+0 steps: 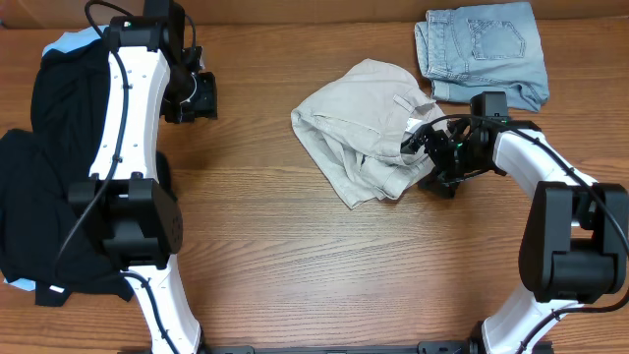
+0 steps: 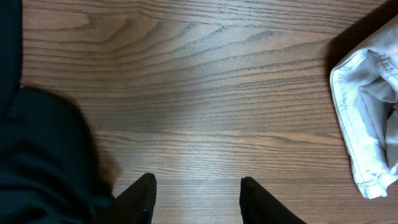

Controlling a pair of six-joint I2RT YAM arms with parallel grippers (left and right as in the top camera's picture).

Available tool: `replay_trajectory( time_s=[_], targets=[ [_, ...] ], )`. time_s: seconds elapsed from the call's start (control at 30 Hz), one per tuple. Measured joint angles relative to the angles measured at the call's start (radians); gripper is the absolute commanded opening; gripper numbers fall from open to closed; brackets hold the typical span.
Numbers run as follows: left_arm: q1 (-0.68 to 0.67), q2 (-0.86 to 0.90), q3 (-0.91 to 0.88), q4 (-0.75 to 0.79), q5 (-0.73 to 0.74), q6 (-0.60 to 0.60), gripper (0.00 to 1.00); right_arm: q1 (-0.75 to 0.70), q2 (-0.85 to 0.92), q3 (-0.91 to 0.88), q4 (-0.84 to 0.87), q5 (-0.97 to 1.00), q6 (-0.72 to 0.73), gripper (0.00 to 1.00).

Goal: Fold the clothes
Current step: 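Pull the shorts' edge rightward with the right gripper to adjust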

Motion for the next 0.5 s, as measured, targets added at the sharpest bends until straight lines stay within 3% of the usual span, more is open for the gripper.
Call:
replay_trajectory(
  time_s=[0.33,0.5],
  targets=[
    [-0.006,0.000,0.000,0.001,0.000,0.000,0.46,-0.023,-0.013,-0.020,-0.031,0.023,-0.002,1.00],
    [-0.006,0.000,0.000,0.002,0.000,0.000,0.46,-0.098,-0.127,-0.025,-0.043,0.055,-0.031,1.00]
  ],
)
